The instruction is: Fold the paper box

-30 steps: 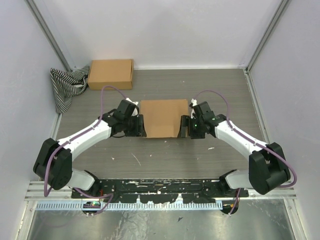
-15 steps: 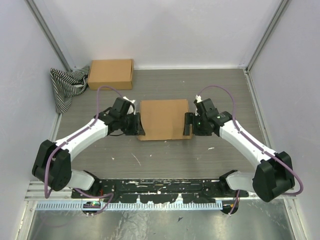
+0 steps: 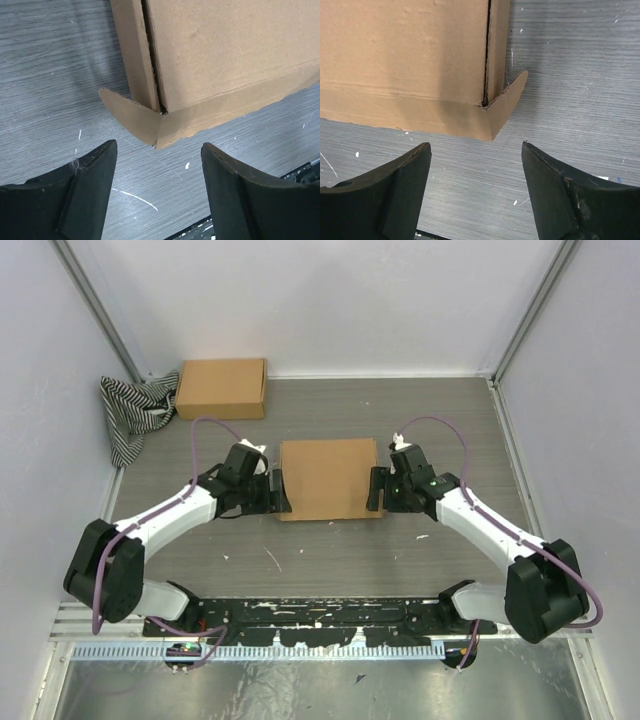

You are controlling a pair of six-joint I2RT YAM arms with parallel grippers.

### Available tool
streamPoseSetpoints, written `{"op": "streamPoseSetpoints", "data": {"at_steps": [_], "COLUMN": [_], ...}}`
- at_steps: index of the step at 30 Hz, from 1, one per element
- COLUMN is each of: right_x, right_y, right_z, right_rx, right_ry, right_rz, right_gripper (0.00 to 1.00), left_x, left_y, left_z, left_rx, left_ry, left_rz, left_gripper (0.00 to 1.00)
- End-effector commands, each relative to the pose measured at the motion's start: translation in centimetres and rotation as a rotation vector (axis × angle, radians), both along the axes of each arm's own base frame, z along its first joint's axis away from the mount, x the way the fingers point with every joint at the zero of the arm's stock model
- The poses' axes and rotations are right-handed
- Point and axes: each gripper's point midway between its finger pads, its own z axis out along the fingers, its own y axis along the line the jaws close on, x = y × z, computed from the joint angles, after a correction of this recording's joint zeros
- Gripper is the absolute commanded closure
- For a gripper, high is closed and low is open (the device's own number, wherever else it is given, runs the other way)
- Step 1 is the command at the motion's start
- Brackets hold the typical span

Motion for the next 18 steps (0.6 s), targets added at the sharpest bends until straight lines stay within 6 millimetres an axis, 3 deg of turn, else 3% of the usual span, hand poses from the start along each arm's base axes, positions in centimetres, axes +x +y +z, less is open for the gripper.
{"op": "streamPoseSetpoints", "data": {"at_steps": [1, 8, 15, 18], "right_x": [2.1, 1.9, 1.6, 1.6], "right_y": [0.8, 1.9, 2.1, 1.2], "right_z": [0.1, -2.4, -3.0, -2.6], "right_rx": [0.040, 0.082, 0.093, 0.059], "right_ry": [-0.093, -0.056, -0.058, -0.063], "right_rz": [-0.024, 0.009, 0.031, -0.015], "right_gripper": [0.23, 0.26, 0.38, 0.38], "left_x": [1.5, 1.4, 1.2, 1.0], "left_y": [-0.5, -1.6, -1.9, -1.2], "left_z": [1.0, -0.8, -1.8, -1.1], "left_rx": [-0.054, -0.088, -0.099, -0.071], "left_ry": [-0.093, -0.037, -0.017, -0.027], "left_rz": [0.024, 0.013, 0.007, 0.016], "left_gripper": [0.25, 0.26, 0.35, 0.31]}}
